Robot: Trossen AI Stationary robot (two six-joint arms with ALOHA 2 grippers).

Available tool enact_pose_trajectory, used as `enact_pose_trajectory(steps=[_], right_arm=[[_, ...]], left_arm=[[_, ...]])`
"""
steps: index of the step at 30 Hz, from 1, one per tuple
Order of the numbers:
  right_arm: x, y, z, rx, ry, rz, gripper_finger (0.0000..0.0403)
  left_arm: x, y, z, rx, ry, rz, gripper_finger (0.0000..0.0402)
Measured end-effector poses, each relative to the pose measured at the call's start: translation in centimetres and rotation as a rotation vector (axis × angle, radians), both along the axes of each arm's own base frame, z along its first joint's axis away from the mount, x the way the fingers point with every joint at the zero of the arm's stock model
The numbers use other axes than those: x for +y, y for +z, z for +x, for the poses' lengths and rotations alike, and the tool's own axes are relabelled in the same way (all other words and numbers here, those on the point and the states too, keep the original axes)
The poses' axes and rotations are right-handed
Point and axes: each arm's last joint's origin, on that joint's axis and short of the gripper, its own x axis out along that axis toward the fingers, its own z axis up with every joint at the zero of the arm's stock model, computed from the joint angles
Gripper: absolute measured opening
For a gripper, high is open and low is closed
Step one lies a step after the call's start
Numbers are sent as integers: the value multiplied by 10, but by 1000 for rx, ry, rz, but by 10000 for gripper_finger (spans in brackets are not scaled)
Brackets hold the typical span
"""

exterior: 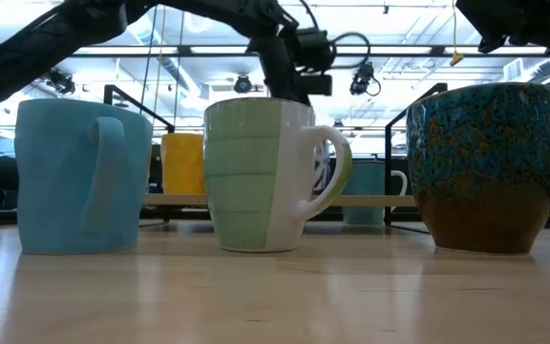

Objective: Place coffee mugs
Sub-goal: Put the blue patterned mug on the shelf

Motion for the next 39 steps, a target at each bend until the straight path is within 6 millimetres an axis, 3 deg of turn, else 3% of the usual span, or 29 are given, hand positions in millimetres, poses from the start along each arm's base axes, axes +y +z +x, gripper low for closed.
enact_pose_trajectory(steps=[7,27,39], right_arm=[[0,-1,0,6,-2,-2,144],[0,-1,0,12,-1,1,144],[0,0,0,5,2,6,144]], left_arm=[[-22,10,0,54,-163,-11,29],[-105,8,16,118,-319,20,29],[-86,7,8,129,-159,-120,29]])
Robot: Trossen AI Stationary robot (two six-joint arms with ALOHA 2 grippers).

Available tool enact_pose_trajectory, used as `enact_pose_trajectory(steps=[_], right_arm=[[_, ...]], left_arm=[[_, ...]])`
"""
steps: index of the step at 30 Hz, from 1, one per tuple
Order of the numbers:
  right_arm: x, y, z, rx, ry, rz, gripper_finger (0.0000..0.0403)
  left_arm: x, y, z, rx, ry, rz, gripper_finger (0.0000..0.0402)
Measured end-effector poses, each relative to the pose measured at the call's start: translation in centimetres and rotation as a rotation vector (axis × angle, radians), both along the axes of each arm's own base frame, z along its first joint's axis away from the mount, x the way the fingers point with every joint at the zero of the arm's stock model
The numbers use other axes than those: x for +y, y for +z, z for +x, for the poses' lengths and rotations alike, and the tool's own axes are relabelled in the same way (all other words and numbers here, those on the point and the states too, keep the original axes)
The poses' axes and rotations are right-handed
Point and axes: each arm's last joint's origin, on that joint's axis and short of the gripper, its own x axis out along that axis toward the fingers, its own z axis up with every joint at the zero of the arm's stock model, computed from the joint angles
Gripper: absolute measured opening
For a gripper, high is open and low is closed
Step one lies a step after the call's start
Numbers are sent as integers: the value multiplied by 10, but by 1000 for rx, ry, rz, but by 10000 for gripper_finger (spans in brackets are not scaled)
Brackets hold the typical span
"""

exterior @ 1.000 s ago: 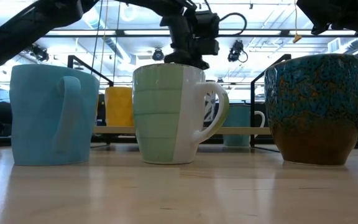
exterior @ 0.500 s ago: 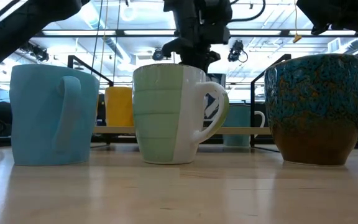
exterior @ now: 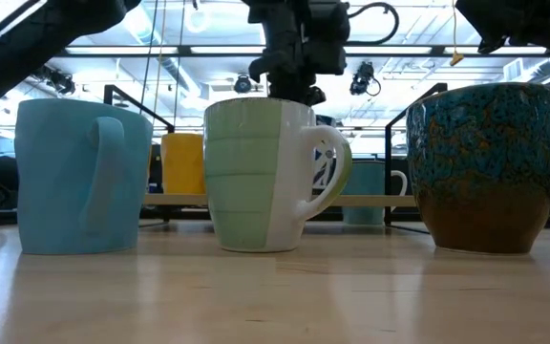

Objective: Place coffee mugs
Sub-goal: Put the blue patterned mug on the shelf

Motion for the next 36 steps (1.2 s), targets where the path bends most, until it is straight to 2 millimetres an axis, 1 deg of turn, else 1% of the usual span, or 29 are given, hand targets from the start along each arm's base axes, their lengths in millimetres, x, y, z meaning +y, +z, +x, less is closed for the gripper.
enact_pose_trajectory(steps=[7,13,18,33,36], right_arm=[[0,0,0,-1,1,1,144],[0,0,0,-4,9,3,144],[0,0,0,-5,9,3,144],[0,0,0,-5,12,9,144],[0,0,0,-5,12,9,144]], left_arm=[[10,-1,-3,8,96,-50,29],[24,-1,-5,-9,132,-71,29],[33,-5,-5,-12,143,-101,29],[40,-8,-9,16,158,-121,29],[40,-8,-9,14,160,-122,39]])
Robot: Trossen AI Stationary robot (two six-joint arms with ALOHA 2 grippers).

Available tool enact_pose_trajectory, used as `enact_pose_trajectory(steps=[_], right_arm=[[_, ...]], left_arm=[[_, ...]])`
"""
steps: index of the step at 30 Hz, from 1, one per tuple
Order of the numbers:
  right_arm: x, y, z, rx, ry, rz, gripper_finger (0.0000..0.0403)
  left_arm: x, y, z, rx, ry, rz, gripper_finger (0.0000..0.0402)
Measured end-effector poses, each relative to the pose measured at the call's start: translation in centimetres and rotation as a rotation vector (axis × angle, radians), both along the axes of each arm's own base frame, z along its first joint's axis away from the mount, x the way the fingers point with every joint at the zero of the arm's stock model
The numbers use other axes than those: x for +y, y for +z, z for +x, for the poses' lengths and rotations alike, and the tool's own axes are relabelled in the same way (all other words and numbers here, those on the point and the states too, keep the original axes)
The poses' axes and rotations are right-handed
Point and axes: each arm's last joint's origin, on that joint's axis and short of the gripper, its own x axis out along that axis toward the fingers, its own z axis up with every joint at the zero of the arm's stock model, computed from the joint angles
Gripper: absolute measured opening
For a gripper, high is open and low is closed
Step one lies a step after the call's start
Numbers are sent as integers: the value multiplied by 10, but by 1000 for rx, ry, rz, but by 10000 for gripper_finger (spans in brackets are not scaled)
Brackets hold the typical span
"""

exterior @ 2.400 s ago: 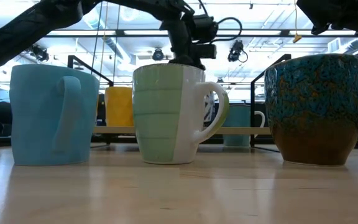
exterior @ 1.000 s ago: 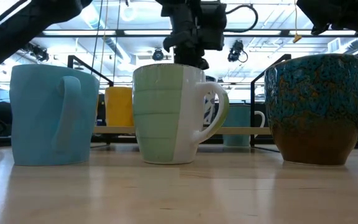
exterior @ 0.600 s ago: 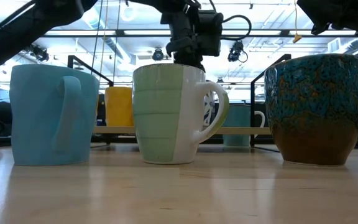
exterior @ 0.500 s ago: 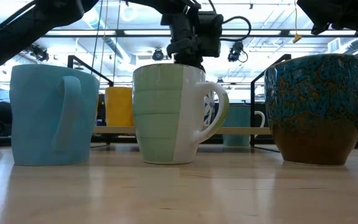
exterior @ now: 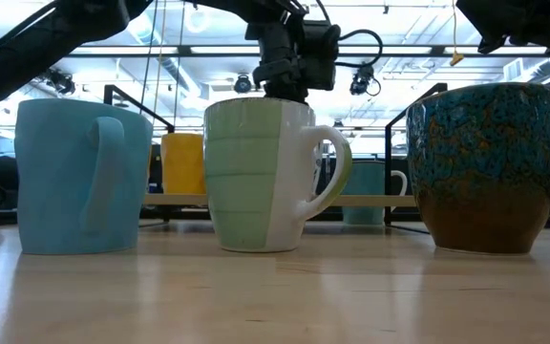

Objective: Place coffee mugs
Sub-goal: Put the blue patterned mug on the shelf

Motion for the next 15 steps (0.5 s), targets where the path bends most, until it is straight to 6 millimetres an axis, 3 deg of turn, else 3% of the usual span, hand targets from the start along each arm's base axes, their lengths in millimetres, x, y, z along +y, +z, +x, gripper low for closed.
enact_pose_trajectory(steps=[15], right_arm=[[0,0,0,0,0,0,144]], left_arm=[[-8,0,2,15,4,31,55]])
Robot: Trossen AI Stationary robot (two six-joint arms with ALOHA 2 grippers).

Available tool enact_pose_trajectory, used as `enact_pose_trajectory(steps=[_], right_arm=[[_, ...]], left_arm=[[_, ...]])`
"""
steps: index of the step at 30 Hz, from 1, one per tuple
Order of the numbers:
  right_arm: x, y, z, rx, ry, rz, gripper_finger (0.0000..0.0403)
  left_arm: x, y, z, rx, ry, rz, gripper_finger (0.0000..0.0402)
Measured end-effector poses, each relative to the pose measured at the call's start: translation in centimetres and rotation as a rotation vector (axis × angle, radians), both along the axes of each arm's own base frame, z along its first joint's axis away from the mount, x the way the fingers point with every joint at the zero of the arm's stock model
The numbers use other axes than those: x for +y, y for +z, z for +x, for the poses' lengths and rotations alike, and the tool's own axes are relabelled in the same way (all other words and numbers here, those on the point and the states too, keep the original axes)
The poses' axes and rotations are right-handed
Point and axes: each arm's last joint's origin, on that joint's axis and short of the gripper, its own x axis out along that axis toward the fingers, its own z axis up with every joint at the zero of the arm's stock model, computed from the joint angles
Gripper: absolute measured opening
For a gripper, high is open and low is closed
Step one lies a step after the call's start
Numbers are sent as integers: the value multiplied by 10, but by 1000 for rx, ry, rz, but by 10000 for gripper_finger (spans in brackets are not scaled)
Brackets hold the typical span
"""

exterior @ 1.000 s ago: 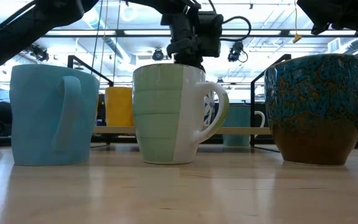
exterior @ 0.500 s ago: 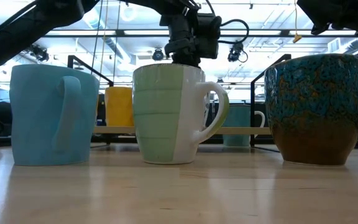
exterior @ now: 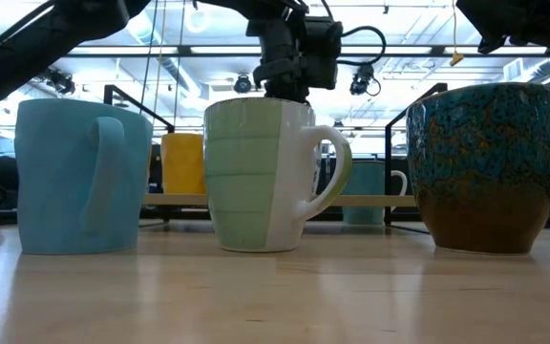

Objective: Place coffee mugs
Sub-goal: Put the blue patterned mug on the shelf, then put the light blue mug on the shelf

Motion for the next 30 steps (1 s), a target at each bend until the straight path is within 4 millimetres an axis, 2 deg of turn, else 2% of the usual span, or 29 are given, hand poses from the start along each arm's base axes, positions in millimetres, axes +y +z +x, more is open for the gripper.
enact_pose_trajectory(steps=[6,17,24,30], right_arm=[[0,0,0,0,0,0,144],[0,0,0,-1,0,0,144],[0,0,0,-2,0,0,144],[0,0,0,-3,1,0,144]], left_arm=[[-8,0,1,13,-21,0,67],[-10,0,1,34,10,51,149],[-11,0,-1,54,41,60,156],[-14,9,-4,50,36,63,156]])
